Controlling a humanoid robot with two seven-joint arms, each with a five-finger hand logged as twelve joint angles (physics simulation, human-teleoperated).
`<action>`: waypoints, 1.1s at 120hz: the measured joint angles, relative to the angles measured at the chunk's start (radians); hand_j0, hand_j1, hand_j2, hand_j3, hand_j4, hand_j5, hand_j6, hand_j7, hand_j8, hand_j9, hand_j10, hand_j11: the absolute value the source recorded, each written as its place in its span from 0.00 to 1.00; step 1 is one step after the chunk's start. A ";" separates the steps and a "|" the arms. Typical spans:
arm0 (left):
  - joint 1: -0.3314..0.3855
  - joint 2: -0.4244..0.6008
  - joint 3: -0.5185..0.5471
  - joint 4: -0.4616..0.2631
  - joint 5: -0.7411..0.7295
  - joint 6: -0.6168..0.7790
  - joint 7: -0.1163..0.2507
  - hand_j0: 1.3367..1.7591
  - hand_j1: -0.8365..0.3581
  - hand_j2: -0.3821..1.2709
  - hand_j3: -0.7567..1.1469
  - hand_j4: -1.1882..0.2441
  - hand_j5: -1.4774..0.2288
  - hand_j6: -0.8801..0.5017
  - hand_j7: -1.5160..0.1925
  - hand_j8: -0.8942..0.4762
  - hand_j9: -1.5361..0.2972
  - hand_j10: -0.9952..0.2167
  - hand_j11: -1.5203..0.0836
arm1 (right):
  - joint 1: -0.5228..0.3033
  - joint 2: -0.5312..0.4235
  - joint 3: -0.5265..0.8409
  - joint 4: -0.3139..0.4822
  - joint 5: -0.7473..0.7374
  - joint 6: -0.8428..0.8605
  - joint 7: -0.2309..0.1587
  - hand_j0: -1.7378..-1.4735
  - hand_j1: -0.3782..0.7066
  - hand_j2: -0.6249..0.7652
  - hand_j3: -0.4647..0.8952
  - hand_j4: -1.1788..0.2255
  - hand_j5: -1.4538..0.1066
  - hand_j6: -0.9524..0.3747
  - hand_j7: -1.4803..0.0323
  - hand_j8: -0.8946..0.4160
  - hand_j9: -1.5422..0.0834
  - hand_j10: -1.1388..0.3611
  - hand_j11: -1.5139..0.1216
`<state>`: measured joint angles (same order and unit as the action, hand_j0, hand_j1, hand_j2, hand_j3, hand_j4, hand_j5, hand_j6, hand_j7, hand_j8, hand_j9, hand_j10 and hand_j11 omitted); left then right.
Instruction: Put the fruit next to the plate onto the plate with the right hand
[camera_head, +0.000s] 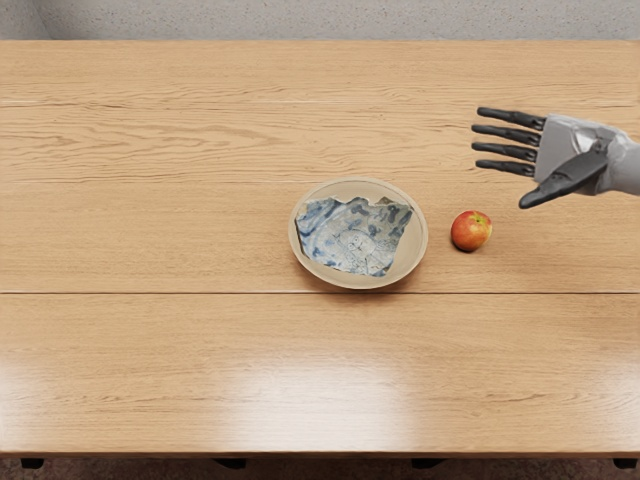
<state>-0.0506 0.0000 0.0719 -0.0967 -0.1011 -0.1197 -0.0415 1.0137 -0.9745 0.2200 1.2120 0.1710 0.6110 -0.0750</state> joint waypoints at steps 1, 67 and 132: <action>0.000 0.000 0.000 0.000 0.000 0.000 0.000 0.76 0.76 0.26 0.40 0.67 0.69 0.47 0.71 0.48 0.67 0.63 0.76 | 0.000 0.000 0.000 0.000 0.000 0.000 0.000 0.30 0.06 0.45 0.34 0.82 0.90 0.69 0.95 0.66 0.92 0.74 0.90; 0.000 0.000 0.000 0.000 0.000 0.000 0.000 0.76 0.76 0.26 0.40 0.67 0.69 0.47 0.71 0.48 0.67 0.63 0.76 | 0.027 0.009 0.102 0.143 -0.713 -0.149 -0.011 0.30 0.07 0.45 0.34 0.81 0.90 0.69 0.95 0.65 0.92 0.73 0.90; 0.000 0.000 0.000 0.000 0.000 0.000 0.000 0.76 0.76 0.26 0.40 0.67 0.69 0.47 0.71 0.48 0.67 0.63 0.76 | 0.030 0.139 -0.062 0.281 -0.972 -0.778 -0.407 0.30 0.07 0.45 0.34 0.81 0.90 0.68 0.95 0.65 0.92 0.73 0.89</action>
<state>-0.0506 0.0000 0.0719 -0.0967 -0.1012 -0.1197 -0.0415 1.0439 -0.8356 0.1580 1.4929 -0.8010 -0.1671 -0.4818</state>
